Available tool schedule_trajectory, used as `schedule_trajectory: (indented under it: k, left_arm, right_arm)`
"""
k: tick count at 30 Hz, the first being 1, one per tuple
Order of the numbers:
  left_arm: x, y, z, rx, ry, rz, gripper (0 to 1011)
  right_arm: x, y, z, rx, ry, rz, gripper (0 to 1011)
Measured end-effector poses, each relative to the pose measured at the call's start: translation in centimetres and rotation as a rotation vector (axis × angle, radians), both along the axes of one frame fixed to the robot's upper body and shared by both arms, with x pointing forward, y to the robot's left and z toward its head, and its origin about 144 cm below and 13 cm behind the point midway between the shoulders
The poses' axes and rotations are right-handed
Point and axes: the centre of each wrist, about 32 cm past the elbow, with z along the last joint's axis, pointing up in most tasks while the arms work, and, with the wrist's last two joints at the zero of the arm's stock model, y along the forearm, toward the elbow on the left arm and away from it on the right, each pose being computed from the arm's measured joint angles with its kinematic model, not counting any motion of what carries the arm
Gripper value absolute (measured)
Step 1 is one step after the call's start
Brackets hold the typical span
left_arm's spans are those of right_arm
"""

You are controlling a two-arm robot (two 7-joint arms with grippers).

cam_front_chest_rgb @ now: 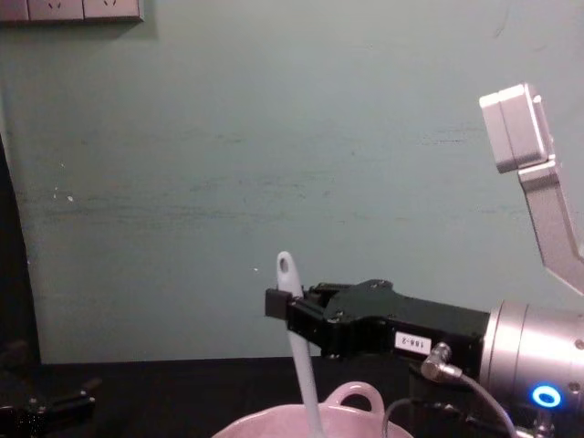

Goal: Use the one hand to pick up the spoon and stir the clear water in the bowl.

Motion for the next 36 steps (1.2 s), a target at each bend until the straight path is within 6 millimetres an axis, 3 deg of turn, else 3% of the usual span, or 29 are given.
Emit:
schedule_trajectory:
  k: [12, 22, 29, 36]
  left_arm:
    - [0.0, 0.0, 0.0, 0.0, 0.0, 0.0, 1011]
    - [0.0, 0.0, 0.0, 0.0, 0.0, 0.0, 1011]
    - [0.0, 0.0, 0.0, 0.0, 0.0, 0.0, 1011]
    - [0.0, 0.0, 0.0, 0.0, 0.0, 0.0, 1011]
  right_arm:
    - [-0.1, 2.2, -0.3, 0.015, 0.015, 0.085, 121]
    - [1.5, 3.9, -0.3, 0.02, 0.002, 0.079, 121]
    - [2.6, 4.2, -0.8, 0.021, -0.005, 0.03, 121]
    - [2.6, 3.1, -1.0, 0.024, -0.036, -0.024, 121]
